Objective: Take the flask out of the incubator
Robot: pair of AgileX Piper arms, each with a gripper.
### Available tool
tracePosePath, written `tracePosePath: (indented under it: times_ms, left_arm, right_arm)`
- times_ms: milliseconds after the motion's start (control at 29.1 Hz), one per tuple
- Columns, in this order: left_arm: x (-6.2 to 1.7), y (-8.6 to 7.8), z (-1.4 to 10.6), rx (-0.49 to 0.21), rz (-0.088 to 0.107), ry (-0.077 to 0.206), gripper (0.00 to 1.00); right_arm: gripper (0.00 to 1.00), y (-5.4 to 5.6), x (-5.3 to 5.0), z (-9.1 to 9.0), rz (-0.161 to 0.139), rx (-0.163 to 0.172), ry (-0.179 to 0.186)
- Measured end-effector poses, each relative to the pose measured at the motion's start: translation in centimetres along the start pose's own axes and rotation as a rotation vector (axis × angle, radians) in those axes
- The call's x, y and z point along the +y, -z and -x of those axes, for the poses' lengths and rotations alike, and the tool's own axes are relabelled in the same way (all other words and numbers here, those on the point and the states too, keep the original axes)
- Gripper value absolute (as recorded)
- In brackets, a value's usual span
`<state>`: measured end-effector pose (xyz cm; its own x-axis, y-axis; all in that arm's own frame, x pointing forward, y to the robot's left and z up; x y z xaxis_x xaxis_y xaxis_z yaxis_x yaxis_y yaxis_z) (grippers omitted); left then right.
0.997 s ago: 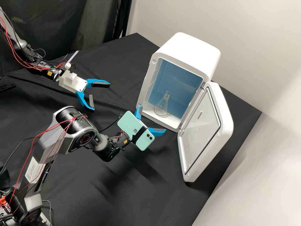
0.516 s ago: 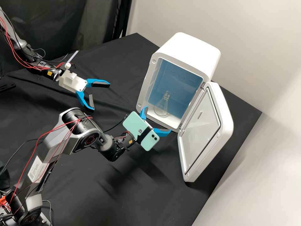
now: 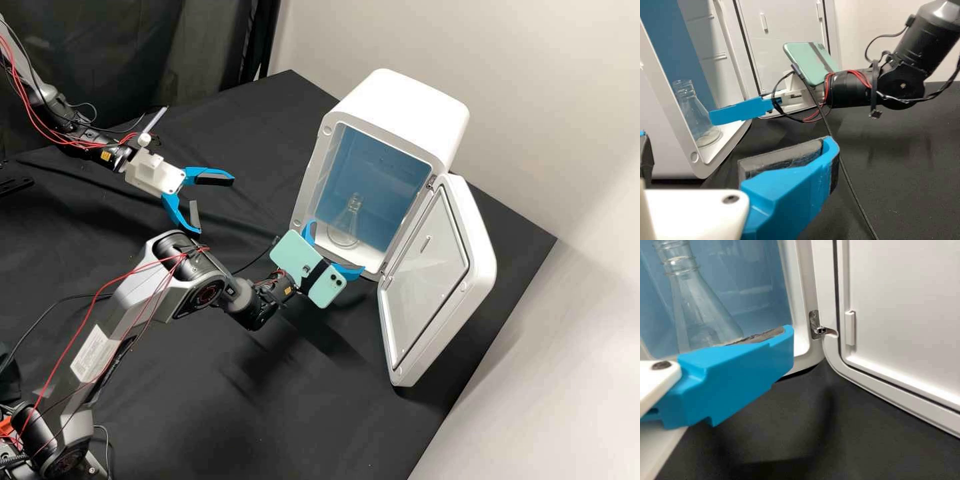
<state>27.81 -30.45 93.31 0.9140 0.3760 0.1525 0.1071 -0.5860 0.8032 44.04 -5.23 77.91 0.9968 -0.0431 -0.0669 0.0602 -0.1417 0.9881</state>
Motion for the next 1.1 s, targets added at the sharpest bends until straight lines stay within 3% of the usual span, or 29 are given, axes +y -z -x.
tracePosePath:
  times_ms: [103, 412, 584, 825, 1100]
  left_arm:
    - [0.00, 0.0, 0.0, 0.000, 0.000, 0.000, 1.00]
    - [-0.07, 0.0, 0.0, 0.003, 0.000, 0.008, 1.00]
    - [-0.10, 0.0, 0.0, 0.006, -0.001, 0.017, 1.00]
    - [0.33, 0.0, 0.1, 0.006, -0.005, 0.005, 1.00]
    - [0.38, 0.0, 0.0, 0.006, -0.005, 0.003, 1.00]
  right_arm:
    - [1.00, 0.0, 0.1, -0.5, -0.016, -0.004, 0.001]
    - [1.00, -0.3, 0.2, -2.6, -0.006, -0.007, 0.004]
    - [1.00, 0.2, 0.8, -3.8, -0.001, 0.003, -0.008]
    - [1.00, 0.8, 1.5, -5.3, 0.006, 0.006, -0.017]
    - [1.00, 1.3, 1.3, -7.0, 0.018, -0.018, 0.010]
